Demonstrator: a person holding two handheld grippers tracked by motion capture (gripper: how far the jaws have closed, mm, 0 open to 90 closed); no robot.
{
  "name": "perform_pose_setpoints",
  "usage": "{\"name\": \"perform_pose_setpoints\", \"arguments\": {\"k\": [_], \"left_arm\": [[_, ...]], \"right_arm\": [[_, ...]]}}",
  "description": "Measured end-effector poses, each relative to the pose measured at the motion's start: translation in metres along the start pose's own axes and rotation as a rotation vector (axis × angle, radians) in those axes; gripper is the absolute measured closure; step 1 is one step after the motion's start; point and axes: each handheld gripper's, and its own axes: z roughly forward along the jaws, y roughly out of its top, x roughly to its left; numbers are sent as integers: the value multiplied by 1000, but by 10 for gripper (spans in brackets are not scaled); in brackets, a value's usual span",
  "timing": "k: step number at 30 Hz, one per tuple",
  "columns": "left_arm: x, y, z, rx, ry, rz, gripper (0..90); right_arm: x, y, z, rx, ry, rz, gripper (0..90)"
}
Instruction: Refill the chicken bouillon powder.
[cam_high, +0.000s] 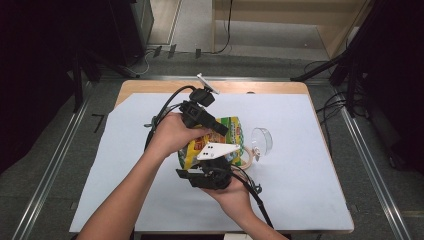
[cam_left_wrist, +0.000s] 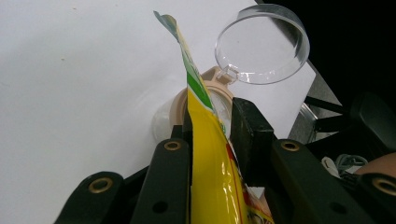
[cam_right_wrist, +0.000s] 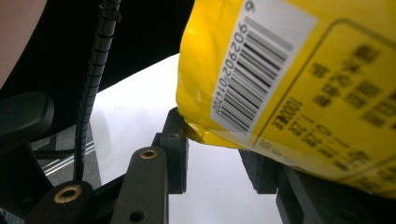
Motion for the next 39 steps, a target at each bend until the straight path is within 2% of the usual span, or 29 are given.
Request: {"name": "perform_pose_setpoints", "arguments": {"k": [7,26,39], "left_arm": [[1,-1,0,2,0,2,763],[0,1,1,6,-4,0,762],[0,1,1,6,-6,1,759]], "right_arm": [[0,-1,1,6,-6,-14,658],[1,1,-1,-6,9,24,664],[1,1,-2,1,6,15,665]]}}
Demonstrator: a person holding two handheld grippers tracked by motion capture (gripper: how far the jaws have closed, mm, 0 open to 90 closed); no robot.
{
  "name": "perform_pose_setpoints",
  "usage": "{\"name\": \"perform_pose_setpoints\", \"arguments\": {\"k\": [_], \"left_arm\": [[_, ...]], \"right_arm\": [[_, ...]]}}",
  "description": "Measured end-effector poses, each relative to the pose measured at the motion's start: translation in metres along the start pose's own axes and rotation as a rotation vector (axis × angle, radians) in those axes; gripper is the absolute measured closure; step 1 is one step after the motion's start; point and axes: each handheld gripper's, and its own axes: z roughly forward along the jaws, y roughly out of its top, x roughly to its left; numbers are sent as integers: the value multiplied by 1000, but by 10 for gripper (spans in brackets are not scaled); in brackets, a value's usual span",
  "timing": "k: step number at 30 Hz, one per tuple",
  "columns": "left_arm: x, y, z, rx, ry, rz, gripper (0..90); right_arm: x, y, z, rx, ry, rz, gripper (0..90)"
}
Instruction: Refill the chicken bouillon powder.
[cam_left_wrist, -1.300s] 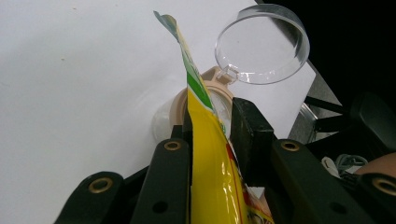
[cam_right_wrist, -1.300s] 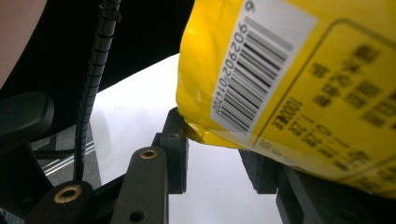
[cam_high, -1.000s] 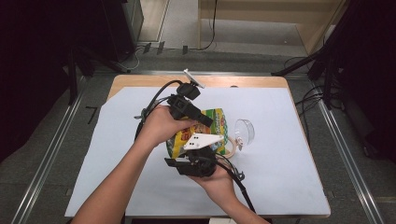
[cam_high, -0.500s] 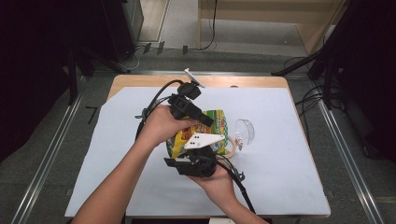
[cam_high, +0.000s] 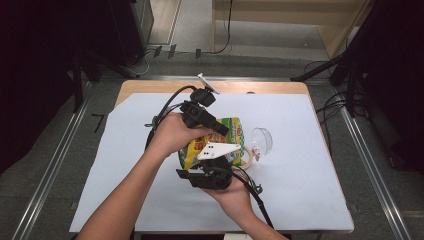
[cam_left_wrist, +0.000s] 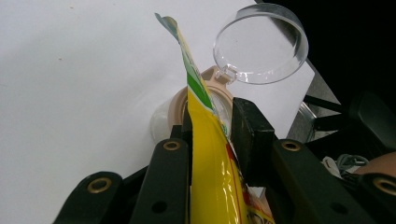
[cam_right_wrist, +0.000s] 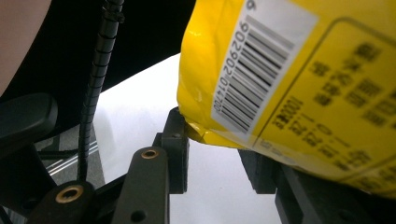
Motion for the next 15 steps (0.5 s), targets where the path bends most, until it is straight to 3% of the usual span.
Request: {"name": "perform_pose_setpoints", "arguments": {"k": [15], "left_arm": [[1,0,1,4,-3,-2,759]], "right_arm": [[-1,-1,0,8,-6,-11,664]]}}
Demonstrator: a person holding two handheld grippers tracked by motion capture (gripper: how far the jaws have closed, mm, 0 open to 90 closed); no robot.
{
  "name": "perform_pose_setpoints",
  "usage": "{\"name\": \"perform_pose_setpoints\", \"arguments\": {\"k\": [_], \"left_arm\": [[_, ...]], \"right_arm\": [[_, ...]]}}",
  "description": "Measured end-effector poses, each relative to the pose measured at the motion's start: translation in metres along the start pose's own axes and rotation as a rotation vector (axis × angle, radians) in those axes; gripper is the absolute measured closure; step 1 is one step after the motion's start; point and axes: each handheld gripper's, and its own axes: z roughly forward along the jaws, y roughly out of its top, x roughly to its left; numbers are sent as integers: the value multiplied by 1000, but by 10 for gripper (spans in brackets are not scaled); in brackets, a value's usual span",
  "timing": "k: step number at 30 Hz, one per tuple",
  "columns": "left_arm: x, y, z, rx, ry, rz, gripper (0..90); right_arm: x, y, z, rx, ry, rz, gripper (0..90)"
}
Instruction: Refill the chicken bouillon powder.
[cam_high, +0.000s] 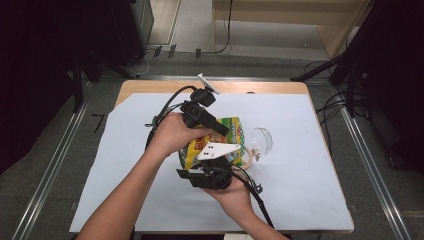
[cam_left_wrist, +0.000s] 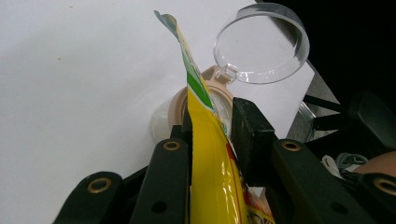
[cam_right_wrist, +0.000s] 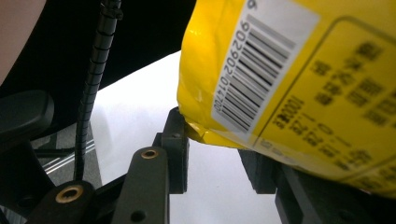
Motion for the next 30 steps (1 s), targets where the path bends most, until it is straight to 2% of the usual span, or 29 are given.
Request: {"name": "perform_pose_setpoints", "arguments": {"k": [30], "left_arm": [[-1,2,0,3,1,-4,758]], "right_arm": [[2,2,-1,-7,2,12,664]]}}
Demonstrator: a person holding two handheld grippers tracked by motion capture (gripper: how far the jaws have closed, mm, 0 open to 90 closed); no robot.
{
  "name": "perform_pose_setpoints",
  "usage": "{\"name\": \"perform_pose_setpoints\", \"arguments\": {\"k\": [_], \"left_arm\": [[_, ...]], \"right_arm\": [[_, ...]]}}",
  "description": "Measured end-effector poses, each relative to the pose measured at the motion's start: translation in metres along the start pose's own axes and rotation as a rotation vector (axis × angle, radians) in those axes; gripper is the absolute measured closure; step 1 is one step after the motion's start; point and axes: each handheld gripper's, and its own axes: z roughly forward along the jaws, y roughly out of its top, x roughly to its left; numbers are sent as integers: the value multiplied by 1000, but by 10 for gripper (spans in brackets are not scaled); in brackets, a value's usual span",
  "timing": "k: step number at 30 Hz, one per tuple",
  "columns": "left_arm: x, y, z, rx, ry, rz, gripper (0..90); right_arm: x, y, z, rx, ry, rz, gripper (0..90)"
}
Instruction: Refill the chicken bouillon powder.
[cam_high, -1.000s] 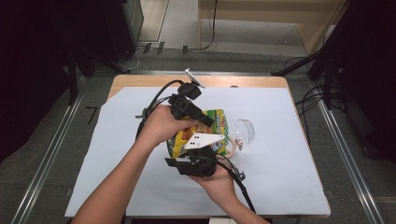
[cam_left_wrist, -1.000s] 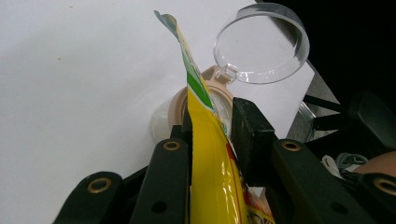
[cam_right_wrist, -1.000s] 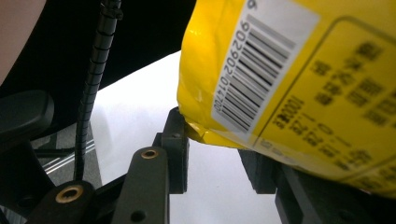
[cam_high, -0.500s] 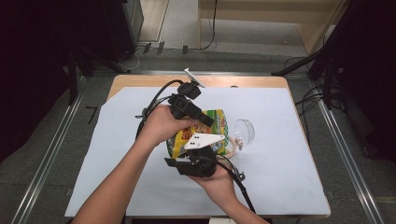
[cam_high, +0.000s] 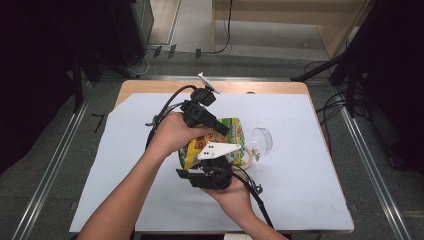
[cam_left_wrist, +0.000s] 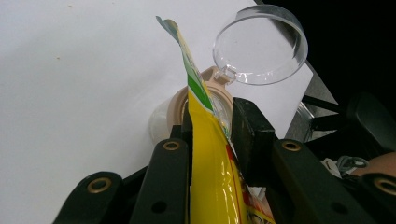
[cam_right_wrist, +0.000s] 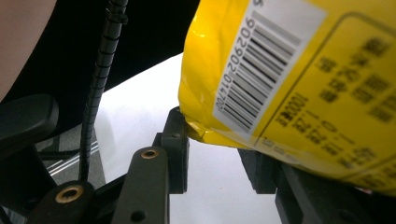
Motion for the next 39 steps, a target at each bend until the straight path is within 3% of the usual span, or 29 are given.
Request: {"name": "perform_pose_setpoints", "arguments": {"k": [21,39], "left_arm": [[-2,-1,1,8,3,9,757],[-13,1,-4,10,32,31,761]], "right_arm": [[3,-3,1,-5,-7,-3,669],[1,-1,1,-15,1,-2,678]]}}
